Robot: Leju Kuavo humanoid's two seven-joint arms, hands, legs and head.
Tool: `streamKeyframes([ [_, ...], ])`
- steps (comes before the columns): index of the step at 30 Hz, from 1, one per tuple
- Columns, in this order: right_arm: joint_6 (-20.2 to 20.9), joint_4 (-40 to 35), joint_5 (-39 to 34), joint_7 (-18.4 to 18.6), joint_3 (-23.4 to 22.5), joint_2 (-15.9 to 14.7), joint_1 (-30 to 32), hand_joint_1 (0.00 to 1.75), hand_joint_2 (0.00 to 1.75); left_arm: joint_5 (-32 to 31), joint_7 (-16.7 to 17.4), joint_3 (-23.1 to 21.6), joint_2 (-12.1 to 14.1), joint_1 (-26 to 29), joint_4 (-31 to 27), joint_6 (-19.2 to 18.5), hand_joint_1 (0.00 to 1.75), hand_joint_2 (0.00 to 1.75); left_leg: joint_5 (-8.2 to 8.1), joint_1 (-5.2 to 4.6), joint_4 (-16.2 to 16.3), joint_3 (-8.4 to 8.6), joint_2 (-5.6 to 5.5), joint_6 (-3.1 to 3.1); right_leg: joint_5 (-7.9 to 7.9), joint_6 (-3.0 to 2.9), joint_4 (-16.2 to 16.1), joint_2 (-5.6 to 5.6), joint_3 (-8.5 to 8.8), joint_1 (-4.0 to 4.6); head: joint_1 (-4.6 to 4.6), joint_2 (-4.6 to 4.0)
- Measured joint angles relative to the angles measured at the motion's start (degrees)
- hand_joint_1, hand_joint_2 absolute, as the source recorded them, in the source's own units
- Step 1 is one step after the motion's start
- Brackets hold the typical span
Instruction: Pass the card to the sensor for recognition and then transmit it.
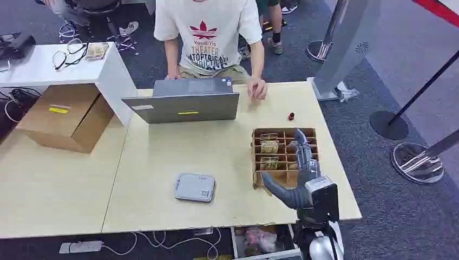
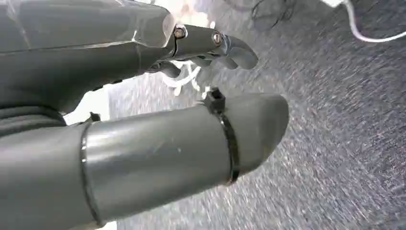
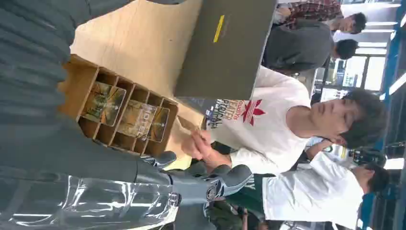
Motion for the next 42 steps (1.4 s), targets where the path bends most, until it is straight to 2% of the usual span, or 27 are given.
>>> streamKeyframes([
  [5, -0.24, -0.42, -0.28, -0.35, -0.59, -0.04, 0.95, 0.00, 1.75, 7.76, -1.55, 5.68, 0.26, 0.18, 0.02, 0.35, 0.00, 0.00, 0.00, 0.00, 0.00, 0.00, 0.00, 0.00, 0.00, 0.00, 0.00, 0.00, 0.00, 0.00, 0.00, 0.00],
  [12, 0.15, -0.63, -0.70, -0.66, -1.11, -0.07, 1.30, 0.00, 1.75, 12.26, -2.53, 11.78, 0.28, 0.07, 0.00, 0.72, 0.00, 0.00, 0.00, 0.00, 0.00, 0.00, 0.00, 0.00, 0.00, 0.00, 0.00, 0.00, 0.00, 0.00, 0.00, 0.00],
  [22, 1.05, 0.26, -0.70, -0.26, -0.81, -0.07, -0.60, 0.00, 1.75, 17.63, -2.84, 17.79, -1.22, -1.10, 0.02, -0.04, 0.00, 0.00, 0.00, 0.00, 0.00, 0.00, -0.01, 0.00, 0.00, 0.00, 0.00, -0.01, 0.02, 0.00, 0.00, 0.00],
  [35, -0.74, 0.68, 0.48, -1.12, -0.61, -0.07, -0.92, 0.00, 1.75, 18.07, -3.93, 19.82, -1.51, -1.21, 0.02, -0.17, 0.00, 0.00, 0.00, 0.00, 0.00, 0.00, -0.01, 0.00, -0.03, -0.04, 0.00, -0.01, 0.02, 0.00, 0.02, 0.00],
  [38, -2.74, 0.68, 3.11, -1.36, 0.02, -0.07, -1.71, 0.00, 1.75, 18.05, -3.93, 20.13, -1.51, -1.35, 0.02, -0.13, 0.00, 0.00, 0.00, 0.00, 0.00, 0.00, 0.00, 0.00, -0.02, -0.04, 0.01, -0.01, 0.02, 0.00, 0.00, 0.00],
  [42, -8.01, 0.81, 10.79, -1.35, 1.53, -0.09, -4.22, 0.00, 1.75, 18.07, -3.93, 20.28, -1.51, -1.61, 0.02, -0.04, 0.00, 0.00, 0.00, 0.00, 0.00, 0.01, 0.00, 0.00, -0.02, -0.04, 0.02, 0.00, 0.02, 0.00, 0.00, 0.00],
])
